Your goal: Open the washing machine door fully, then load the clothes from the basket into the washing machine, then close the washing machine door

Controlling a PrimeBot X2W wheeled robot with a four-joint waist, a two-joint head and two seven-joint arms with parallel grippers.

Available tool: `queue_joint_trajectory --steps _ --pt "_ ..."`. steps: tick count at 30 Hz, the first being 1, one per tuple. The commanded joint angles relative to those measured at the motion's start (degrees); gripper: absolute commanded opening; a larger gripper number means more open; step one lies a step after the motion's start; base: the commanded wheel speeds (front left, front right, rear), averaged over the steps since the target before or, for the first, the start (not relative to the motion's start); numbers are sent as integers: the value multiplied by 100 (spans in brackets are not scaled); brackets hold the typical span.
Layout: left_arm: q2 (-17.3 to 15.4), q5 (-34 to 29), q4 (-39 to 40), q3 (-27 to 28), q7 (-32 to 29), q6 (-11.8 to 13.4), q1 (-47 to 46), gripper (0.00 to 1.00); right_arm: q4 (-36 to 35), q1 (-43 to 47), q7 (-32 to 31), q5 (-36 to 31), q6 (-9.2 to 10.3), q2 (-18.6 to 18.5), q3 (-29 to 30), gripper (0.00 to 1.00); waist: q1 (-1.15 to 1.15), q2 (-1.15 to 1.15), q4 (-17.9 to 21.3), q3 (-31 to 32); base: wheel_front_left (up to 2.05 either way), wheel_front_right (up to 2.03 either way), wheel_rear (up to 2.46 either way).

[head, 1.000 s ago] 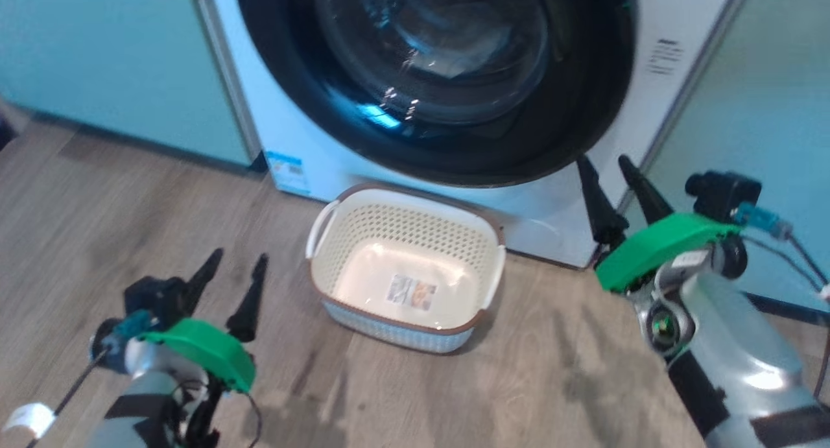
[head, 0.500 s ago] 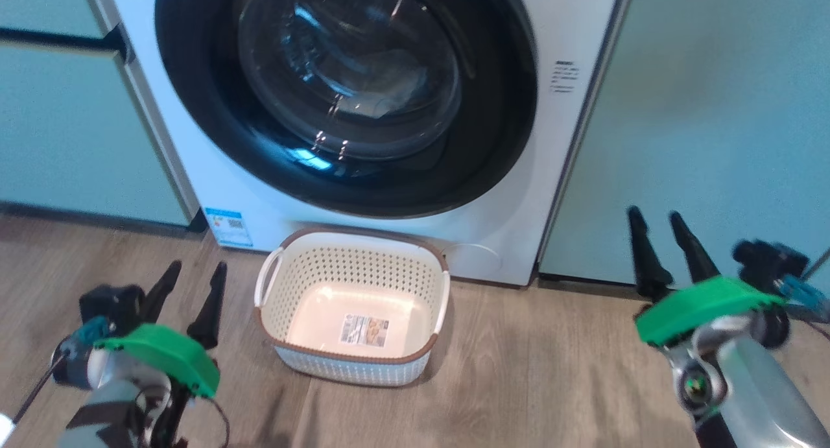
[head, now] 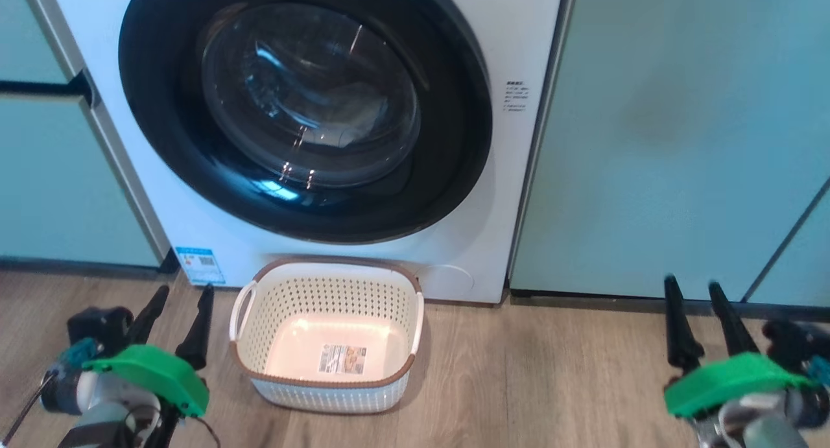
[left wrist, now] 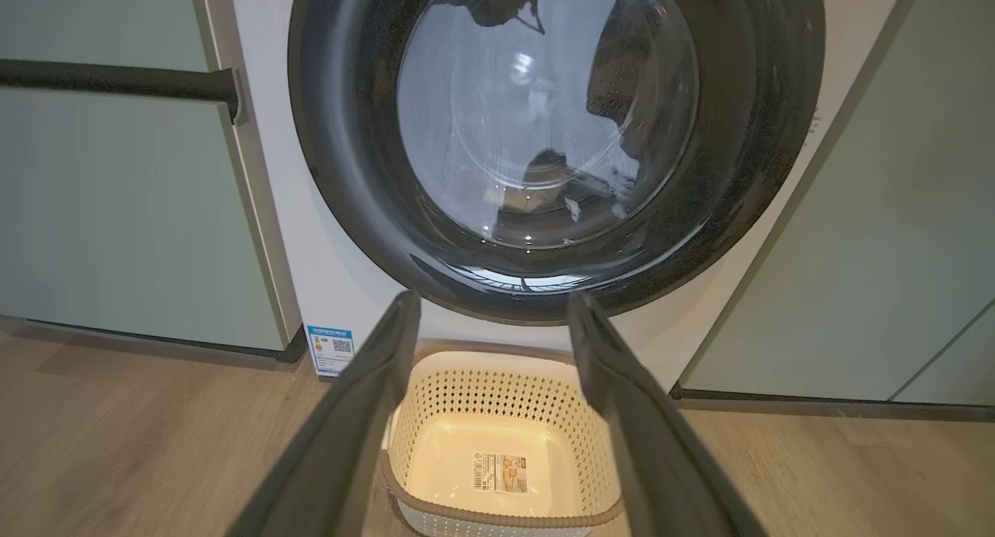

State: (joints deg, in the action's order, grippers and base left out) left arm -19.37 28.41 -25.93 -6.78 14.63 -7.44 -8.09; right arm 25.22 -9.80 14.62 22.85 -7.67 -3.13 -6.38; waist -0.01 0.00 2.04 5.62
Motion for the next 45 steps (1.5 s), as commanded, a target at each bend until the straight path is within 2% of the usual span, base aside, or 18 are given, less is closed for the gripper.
queue_joint_trajectory --steps 1,16,45 --pt "-175 25 171 324 37 -4 -140 100 -265 -37 38 -20 19 25 -23 100 1 0 54 59 0 0 0" --pt "-89 59 119 271 37 -4 -20 100 -590 729 38 103 19 25 267 100 1 0 118 127 0 0 0" --pt "-97 42 109 192 37 -4 -67 100 -591 792 38 64 19 25 405 100 1 0 75 98 0 0 0"
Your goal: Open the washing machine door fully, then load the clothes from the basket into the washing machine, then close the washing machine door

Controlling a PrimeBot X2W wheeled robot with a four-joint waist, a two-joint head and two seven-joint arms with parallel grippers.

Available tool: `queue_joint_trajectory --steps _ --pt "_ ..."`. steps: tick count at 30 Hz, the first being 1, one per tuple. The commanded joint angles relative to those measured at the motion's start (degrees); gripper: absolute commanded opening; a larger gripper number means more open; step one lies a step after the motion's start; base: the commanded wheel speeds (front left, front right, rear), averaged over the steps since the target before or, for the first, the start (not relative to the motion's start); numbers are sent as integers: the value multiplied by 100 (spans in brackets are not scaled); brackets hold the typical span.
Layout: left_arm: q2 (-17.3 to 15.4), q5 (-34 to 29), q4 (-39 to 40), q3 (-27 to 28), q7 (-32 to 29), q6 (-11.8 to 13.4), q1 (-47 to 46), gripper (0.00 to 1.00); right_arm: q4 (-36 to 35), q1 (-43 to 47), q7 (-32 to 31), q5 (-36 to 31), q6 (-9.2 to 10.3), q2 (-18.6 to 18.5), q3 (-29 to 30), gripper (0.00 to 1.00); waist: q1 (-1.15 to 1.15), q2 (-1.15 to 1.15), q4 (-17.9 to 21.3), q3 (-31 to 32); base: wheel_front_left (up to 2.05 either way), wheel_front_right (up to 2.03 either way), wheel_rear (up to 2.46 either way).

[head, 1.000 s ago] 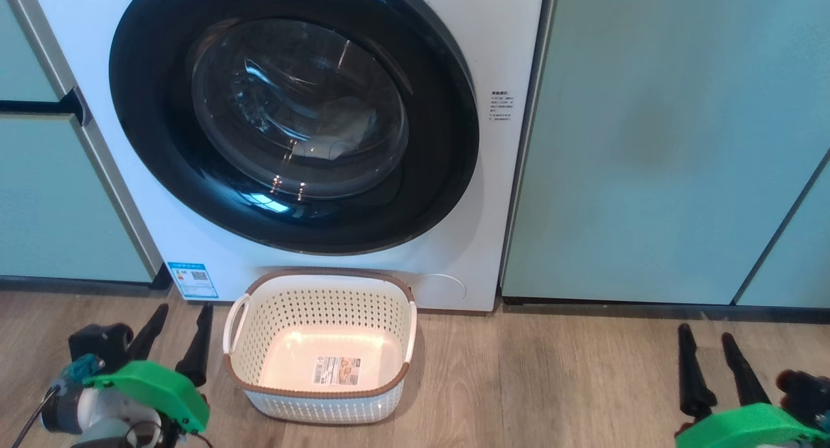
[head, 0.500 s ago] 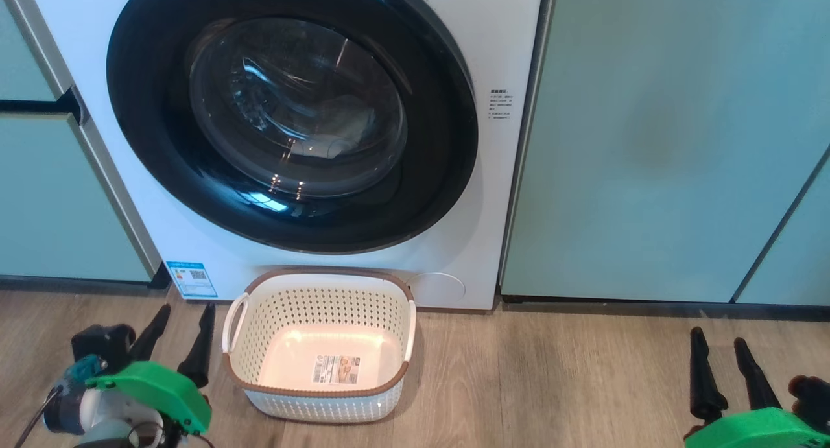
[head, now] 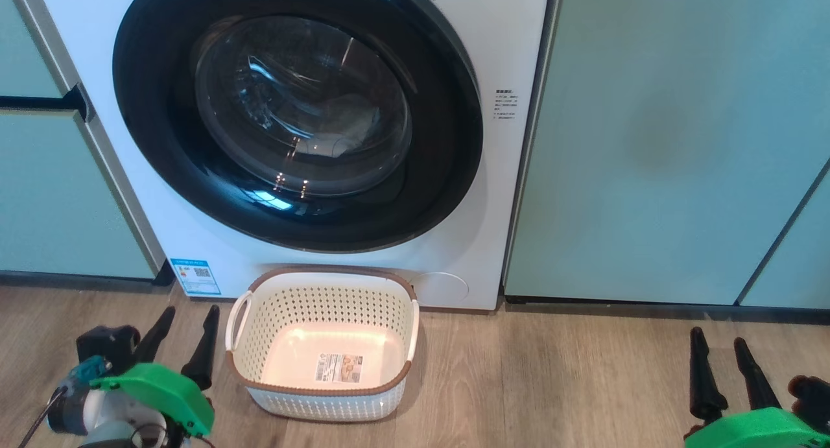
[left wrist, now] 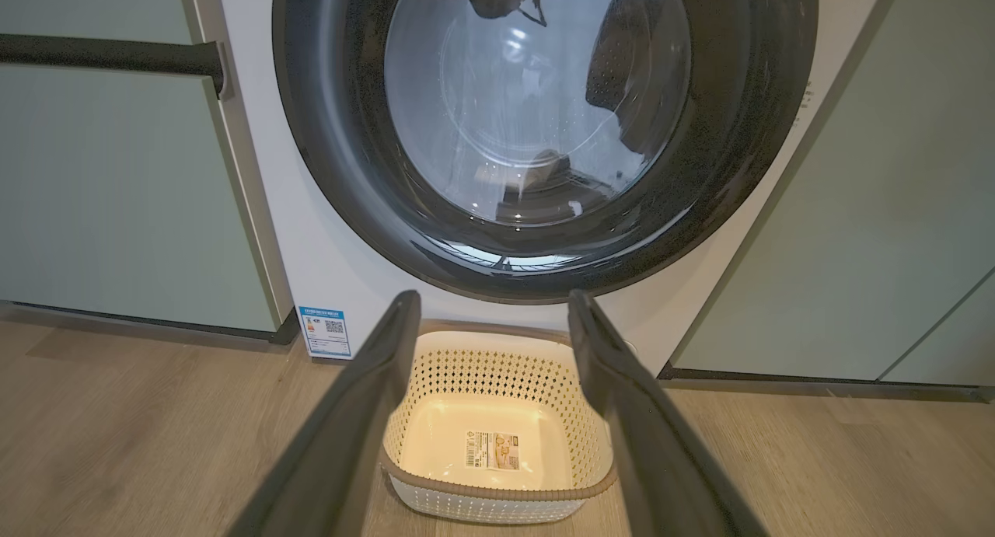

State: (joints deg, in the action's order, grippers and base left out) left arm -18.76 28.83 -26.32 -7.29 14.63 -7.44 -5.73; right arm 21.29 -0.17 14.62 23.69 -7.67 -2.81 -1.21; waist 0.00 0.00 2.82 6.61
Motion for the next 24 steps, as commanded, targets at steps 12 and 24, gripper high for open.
queue_joint_trajectory --steps 12,24 --pt "305 131 -236 -58 -56 3 282 0 396 206 -56 151 -1 7 -43 0 0 0 -32 -20 0 0 0" --pt "431 738 -87 82 -256 2 254 0 281 132 -255 808 1 6 34 0 0 0 -56 -85 0 0 0"
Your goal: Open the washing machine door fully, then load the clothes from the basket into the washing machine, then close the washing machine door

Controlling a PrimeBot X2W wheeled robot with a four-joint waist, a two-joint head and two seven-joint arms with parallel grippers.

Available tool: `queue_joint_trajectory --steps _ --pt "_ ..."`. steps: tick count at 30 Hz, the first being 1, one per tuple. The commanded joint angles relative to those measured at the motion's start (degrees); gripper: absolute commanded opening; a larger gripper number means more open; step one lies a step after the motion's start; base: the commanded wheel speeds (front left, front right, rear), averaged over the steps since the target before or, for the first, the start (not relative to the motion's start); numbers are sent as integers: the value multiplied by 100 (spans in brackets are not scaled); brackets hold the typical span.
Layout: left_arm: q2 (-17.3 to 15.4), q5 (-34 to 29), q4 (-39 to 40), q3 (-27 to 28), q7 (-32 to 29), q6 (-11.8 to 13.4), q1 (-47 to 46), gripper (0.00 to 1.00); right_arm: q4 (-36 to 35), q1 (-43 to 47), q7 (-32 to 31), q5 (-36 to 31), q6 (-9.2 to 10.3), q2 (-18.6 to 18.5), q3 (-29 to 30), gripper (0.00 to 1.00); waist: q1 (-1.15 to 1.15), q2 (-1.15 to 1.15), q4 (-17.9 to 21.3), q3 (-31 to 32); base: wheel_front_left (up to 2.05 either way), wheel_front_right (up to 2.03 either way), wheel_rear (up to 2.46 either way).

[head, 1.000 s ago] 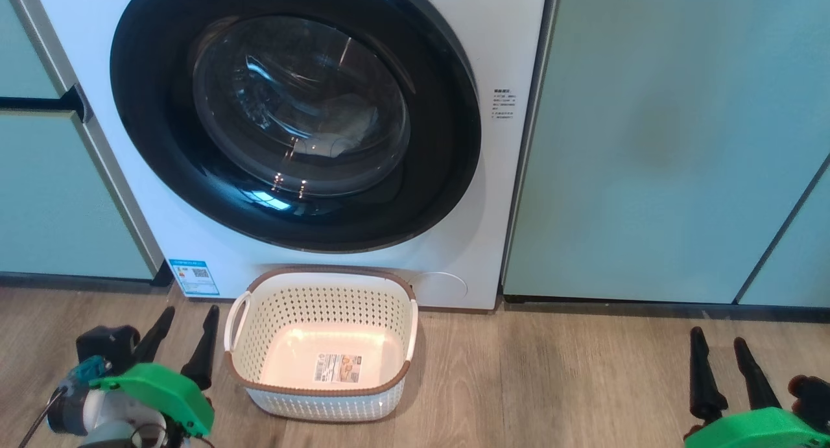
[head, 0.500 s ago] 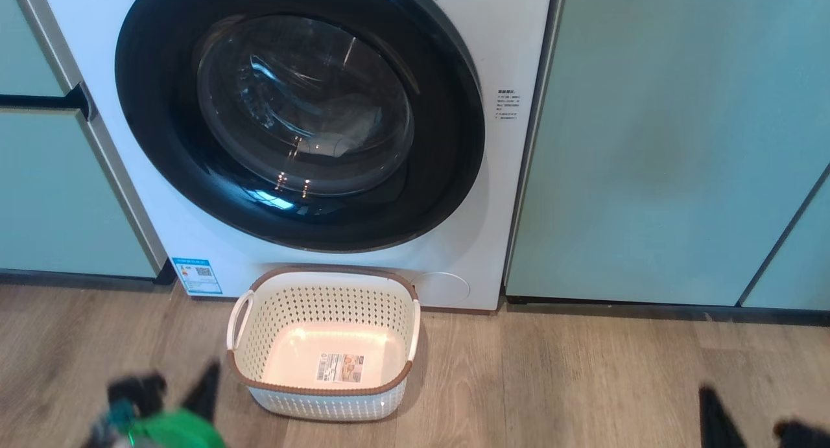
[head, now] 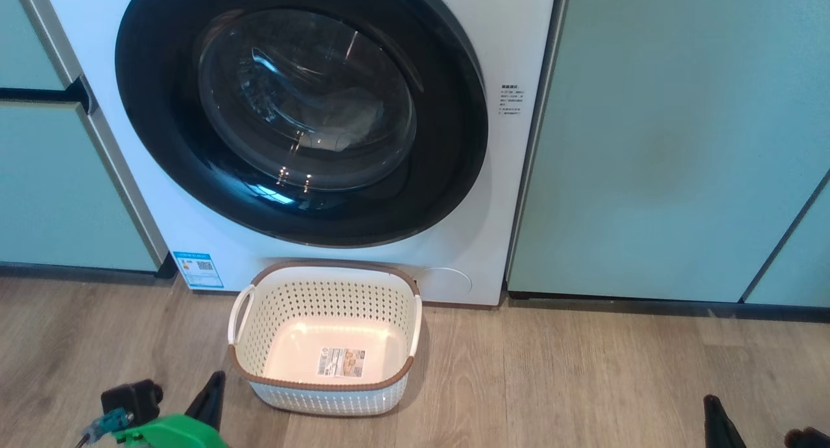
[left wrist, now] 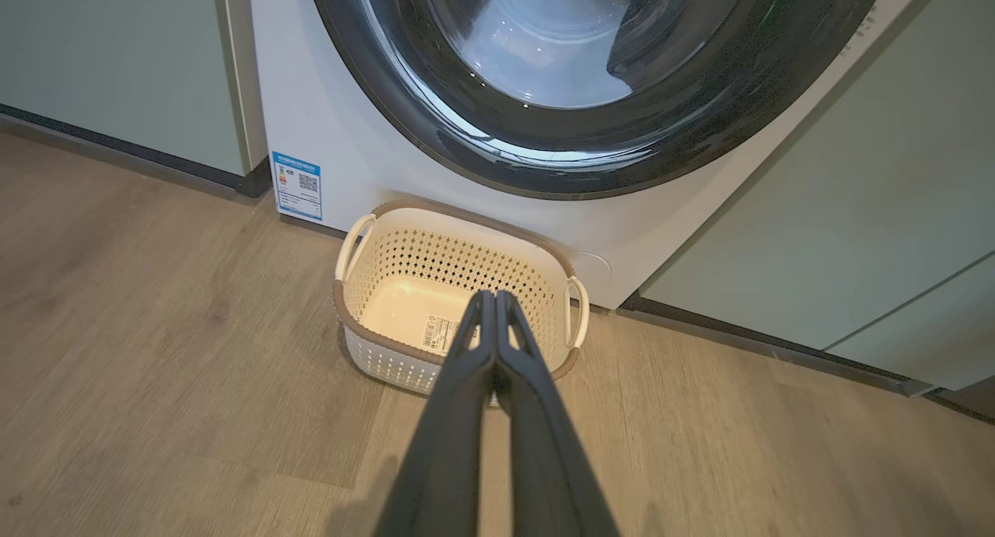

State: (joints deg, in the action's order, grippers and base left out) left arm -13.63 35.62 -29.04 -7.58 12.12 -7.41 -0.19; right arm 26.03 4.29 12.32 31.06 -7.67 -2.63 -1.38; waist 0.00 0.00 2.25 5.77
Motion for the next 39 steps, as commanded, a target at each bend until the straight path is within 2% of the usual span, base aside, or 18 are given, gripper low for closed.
queue_joint_trajectory --steps 1,39 --pt "-72 110 197 122 -22 -1 -302 0 -203 -321 -42 125 1 -12 57 0 0 0 -2 -5 0 0 0" --pt "327 2037 652 568 -660 -3 -405 0 -551 -573 -680 2206 7 -16 311 0 0 0 -80 -210 0 0 0"
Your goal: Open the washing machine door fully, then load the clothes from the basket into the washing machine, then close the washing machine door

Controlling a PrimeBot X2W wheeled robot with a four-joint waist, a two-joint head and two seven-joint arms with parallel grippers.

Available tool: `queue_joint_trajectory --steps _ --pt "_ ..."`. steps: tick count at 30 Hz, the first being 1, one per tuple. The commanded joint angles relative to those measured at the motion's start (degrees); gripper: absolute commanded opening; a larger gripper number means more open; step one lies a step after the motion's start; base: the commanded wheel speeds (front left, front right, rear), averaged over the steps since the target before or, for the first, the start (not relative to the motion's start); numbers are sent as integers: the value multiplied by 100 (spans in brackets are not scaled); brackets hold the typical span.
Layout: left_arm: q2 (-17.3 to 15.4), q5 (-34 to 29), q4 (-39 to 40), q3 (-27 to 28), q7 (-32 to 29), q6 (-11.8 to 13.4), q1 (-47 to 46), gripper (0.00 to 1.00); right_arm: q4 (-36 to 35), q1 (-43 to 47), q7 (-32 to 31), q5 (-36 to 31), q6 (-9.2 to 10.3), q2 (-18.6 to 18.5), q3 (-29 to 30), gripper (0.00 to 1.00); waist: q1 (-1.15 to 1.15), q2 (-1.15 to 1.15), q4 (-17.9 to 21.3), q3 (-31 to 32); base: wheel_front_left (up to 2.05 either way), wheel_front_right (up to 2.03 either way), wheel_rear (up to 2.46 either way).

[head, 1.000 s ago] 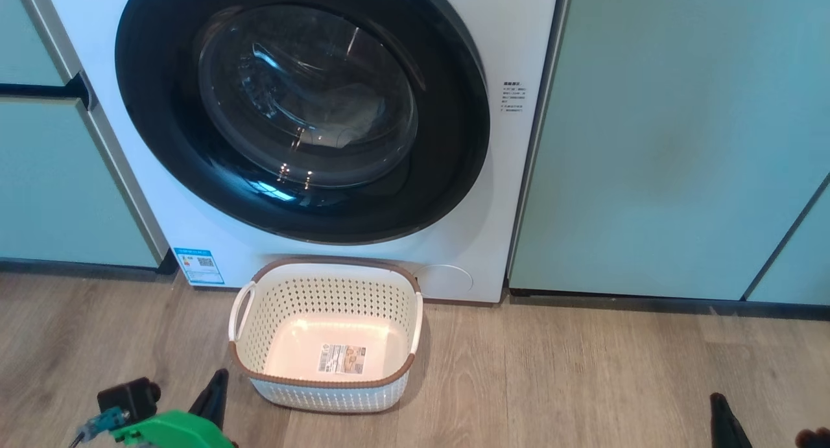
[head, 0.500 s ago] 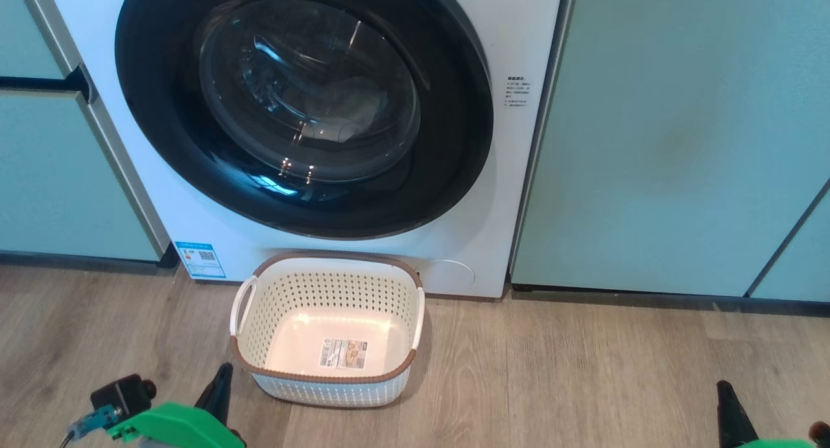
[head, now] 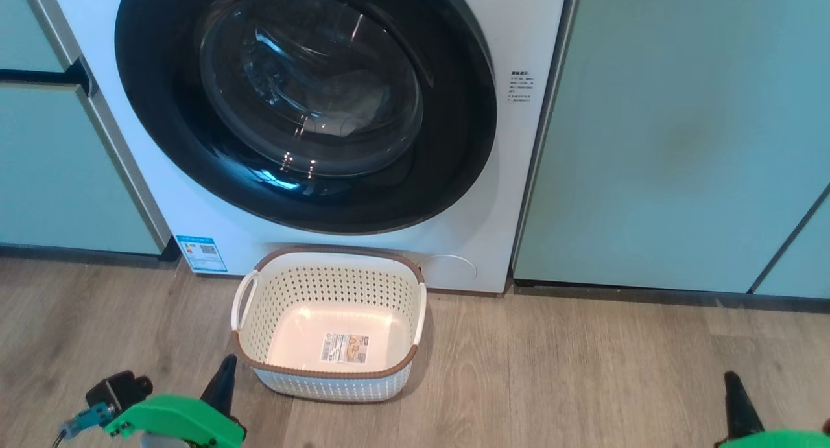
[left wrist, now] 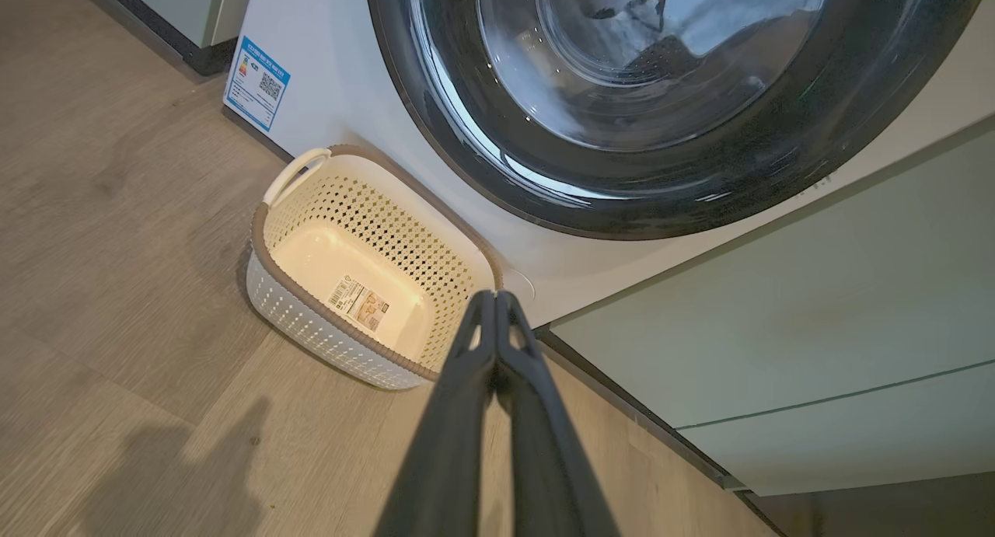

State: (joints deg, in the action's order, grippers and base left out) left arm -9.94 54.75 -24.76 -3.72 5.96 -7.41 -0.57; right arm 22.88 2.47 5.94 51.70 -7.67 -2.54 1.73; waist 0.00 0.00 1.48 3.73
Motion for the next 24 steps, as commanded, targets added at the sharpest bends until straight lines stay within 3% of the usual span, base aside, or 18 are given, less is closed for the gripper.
queue_joint_trajectory --steps 1,24 --pt "-32 175 235 195 -61 -3 -369 0 -245 -397 -59 197 8 -25 7 0 0 0 -5 -12 0 0 0" --pt "199 1288 497 456 -432 -5 -430 0 -445 -543 -428 1401 11 -28 154 0 0 0 -50 -130 0 0 0"
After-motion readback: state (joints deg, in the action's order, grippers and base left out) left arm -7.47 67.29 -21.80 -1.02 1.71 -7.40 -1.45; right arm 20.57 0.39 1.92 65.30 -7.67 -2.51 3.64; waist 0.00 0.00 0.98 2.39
